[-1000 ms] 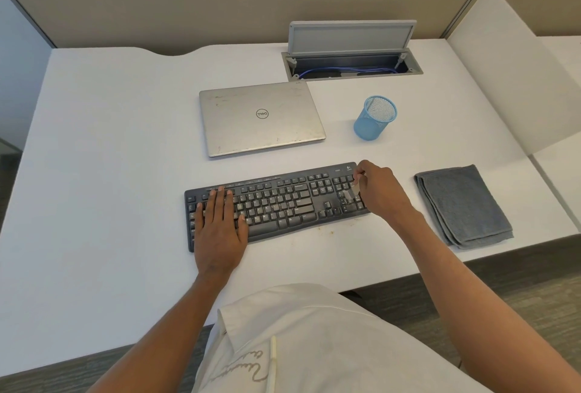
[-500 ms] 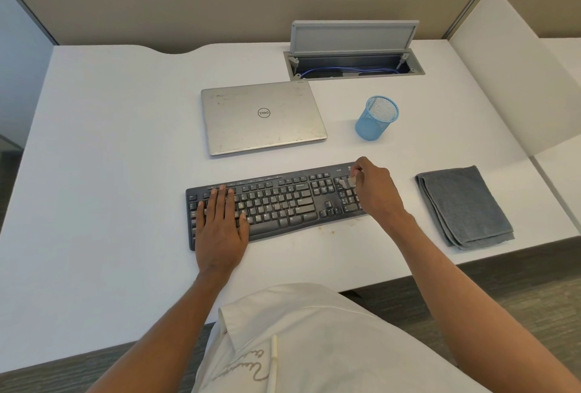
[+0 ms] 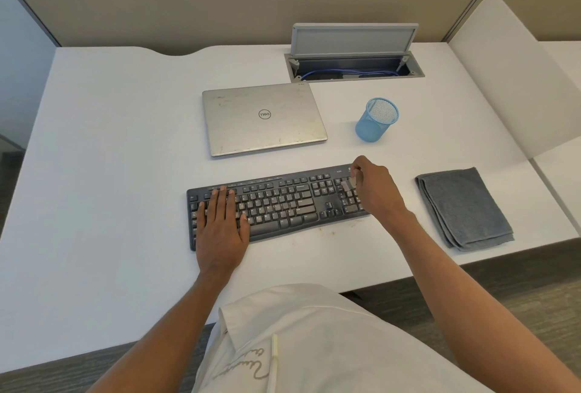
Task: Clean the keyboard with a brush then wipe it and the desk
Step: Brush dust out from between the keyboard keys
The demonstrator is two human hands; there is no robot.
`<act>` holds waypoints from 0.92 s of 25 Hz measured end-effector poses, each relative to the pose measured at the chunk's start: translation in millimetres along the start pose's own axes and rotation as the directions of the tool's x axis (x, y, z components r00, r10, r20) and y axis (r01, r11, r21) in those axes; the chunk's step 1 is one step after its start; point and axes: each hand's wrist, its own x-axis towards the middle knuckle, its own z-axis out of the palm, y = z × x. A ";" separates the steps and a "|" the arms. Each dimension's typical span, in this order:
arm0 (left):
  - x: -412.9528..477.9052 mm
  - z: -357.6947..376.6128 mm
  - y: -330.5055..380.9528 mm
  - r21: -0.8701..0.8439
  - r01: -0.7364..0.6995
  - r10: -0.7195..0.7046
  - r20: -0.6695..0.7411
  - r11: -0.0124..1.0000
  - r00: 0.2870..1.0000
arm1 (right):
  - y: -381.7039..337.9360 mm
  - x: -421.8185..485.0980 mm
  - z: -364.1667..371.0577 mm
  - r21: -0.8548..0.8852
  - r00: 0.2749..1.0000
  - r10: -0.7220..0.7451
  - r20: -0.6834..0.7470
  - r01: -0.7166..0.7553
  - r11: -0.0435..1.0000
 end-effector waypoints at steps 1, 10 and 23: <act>-0.3 0.3 -0.2 0.000 -0.001 0.001 -0.001 1.000 1.000 | 1.2 -2.2 2.2 -0.006 1.000 0.007 0.011 -0.007 1.000; -0.2 -0.1 -0.2 -0.012 0.000 0.000 -0.007 1.000 1.000 | 4.2 -0.8 -1.0 0.025 0.999 0.025 -0.022 -0.024 0.999; -0.1 -0.1 0.3 -0.019 -0.004 0.004 -0.012 1.000 1.000 | 4.3 -0.5 2.2 0.079 0.997 0.047 -0.055 -0.042 0.996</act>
